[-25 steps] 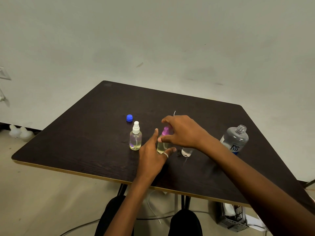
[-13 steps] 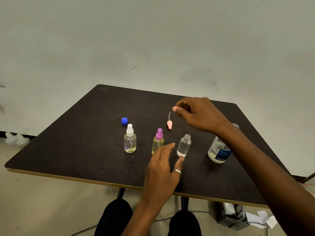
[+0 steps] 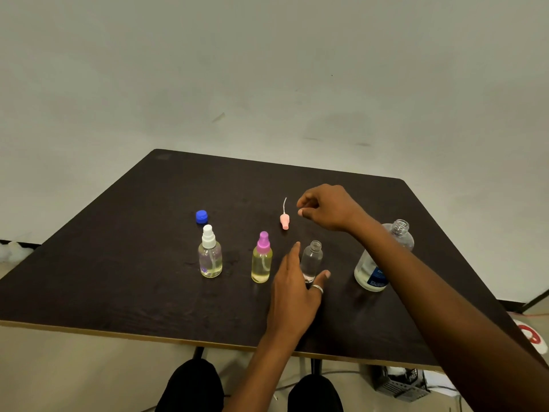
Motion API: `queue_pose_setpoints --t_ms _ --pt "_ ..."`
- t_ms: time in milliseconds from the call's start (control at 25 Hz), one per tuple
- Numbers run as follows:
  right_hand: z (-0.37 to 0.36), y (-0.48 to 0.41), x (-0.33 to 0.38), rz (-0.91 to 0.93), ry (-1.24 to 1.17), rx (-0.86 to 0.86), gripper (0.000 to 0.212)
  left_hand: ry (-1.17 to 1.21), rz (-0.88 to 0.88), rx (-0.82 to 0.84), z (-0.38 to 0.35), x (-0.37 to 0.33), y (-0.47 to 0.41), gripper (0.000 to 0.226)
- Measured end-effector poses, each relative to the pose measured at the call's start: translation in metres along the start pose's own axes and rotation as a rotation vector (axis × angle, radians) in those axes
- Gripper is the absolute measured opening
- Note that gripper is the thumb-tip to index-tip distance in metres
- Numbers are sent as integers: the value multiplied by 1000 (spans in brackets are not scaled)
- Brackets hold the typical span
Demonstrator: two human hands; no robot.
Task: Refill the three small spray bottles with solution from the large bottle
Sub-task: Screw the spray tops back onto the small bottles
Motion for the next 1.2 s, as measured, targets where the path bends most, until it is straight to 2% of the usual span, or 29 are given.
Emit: queue_pose_setpoints --t_ms 240,480,800,1000,1200 --pt "-36 -44 -12 14 61 180 28 13 -70 -14 5 -1 0 49" --pt "-58 -58 -17 13 129 297 32 23 -79 -1 5 0 -1 46" --pt "-41 -40 -19 28 114 239 16 37 -99 -25 6 -1 -1 43" --pt "11 -8 8 44 97 196 30 36 -86 -17 7 -1 0 45" --pt "74 36 35 129 145 142 10 45 -72 -9 7 1 0 47"
Point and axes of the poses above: each hand's wrist, its own y-axis away from the middle knuckle, its own z-axis out of the back of the hand, x = y × z, the point moved 1 cm from there along -y, towards the middle knuckle, and after that the axes turned 6 degrees about -y, right-handed, at the moved point
